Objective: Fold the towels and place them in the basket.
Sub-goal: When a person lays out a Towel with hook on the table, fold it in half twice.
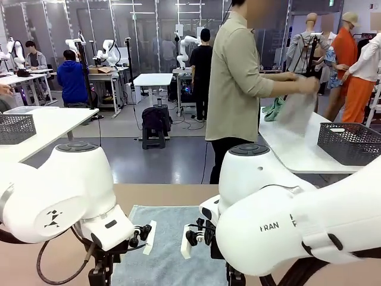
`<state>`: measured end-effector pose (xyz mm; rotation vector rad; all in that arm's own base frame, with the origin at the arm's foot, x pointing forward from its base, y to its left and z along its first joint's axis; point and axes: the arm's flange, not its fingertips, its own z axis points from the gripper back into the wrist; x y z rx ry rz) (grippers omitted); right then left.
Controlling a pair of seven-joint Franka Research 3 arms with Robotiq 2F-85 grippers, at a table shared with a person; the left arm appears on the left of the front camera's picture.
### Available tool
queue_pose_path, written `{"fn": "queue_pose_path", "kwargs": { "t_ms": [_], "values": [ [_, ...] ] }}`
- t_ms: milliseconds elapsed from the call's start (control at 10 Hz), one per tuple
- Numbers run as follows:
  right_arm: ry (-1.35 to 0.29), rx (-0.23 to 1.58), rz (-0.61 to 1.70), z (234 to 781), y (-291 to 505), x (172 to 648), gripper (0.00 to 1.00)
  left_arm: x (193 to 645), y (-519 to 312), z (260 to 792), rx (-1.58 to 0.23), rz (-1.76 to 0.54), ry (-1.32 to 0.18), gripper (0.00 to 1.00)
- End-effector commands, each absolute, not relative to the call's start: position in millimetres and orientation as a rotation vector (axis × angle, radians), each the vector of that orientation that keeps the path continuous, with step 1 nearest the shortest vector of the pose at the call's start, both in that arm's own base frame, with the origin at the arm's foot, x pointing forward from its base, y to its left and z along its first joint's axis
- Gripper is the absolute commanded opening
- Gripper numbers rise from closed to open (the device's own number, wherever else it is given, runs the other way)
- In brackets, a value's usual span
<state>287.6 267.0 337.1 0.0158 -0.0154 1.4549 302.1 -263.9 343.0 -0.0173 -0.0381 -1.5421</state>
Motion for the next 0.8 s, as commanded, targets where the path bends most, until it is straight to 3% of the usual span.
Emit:
{"fn": "queue_pose_path", "kwargs": {
  "t_ms": [0,700],
  "values": [
    [-0.039,-0.026,1.435,318,249,275,1.0,271,-229,312,0.022,-1.544,-0.046,1.0],
    [-0.014,-0.011,1.447,294,242,287,1.0,284,-216,287,0.015,-1.616,-0.022,1.0]
  ]
}}
